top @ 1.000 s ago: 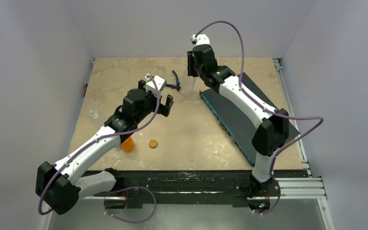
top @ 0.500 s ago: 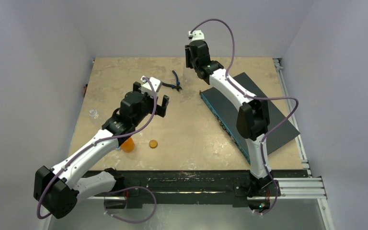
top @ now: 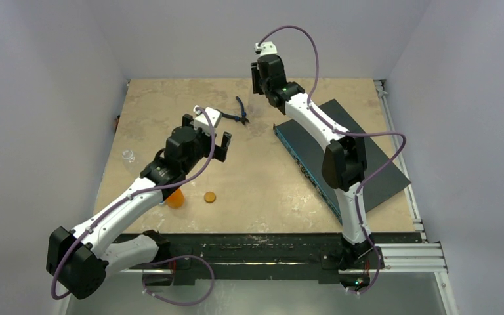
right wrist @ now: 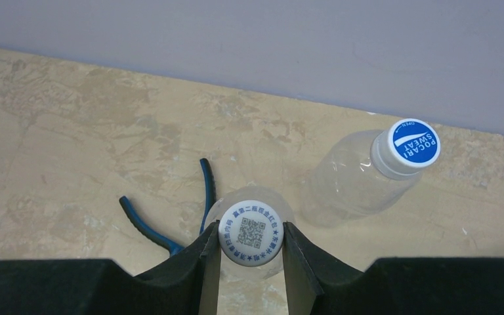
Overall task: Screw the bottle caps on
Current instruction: Place the plastic bottle at the center of the board.
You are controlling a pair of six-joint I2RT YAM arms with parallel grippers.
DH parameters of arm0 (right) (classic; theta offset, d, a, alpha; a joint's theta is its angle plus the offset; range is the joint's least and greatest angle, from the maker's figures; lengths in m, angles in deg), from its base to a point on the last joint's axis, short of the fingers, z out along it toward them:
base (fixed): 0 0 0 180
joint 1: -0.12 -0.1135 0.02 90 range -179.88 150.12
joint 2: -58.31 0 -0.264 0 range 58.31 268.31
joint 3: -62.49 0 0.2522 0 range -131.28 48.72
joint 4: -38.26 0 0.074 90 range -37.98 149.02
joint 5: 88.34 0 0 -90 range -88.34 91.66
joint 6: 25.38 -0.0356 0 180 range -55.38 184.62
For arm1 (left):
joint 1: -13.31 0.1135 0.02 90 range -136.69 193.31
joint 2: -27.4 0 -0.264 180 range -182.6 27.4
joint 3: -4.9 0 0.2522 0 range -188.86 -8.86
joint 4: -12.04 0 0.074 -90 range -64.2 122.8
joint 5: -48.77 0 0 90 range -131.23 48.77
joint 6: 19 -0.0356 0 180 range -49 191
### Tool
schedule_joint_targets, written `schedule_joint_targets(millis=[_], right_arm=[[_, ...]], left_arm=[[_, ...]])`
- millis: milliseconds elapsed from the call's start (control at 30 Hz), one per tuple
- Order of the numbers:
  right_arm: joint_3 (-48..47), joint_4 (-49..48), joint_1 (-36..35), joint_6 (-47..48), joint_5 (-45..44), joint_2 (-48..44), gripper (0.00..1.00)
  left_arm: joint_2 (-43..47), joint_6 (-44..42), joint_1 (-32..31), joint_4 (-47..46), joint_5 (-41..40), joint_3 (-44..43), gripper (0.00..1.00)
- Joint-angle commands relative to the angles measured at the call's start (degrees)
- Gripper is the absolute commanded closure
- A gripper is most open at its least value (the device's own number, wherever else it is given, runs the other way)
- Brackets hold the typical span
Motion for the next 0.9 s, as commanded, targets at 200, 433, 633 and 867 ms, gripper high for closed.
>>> schedule_joint_targets(millis=[200, 433, 633, 867], right_arm=[[-1.0, 1.4, -0.1, 0.7, 0.9, -1.2, 0.90], [-0.3, 2.0, -0.2, 0.4, 0.5, -0.9, 0.83], [0.0, 1.9, -0.3, 0.3, 0.3, -0.8, 0.73], [-0.6, 2.0, -0.6, 0.6, 0.1, -0.4, 0.64]], left_arm=[[-0.5, 0.8, 0.5, -1.8, -0.1, 0.4, 0.00], [-0.5, 0.9, 0.6, -1.8, -0.1, 0.7, 0.00], [-0.7, 1.0, 0.7, -1.8, 0.1, 0.6, 0.00], [-0.8, 1.1, 0.8, -1.8, 0.5, 0.6, 0.00]])
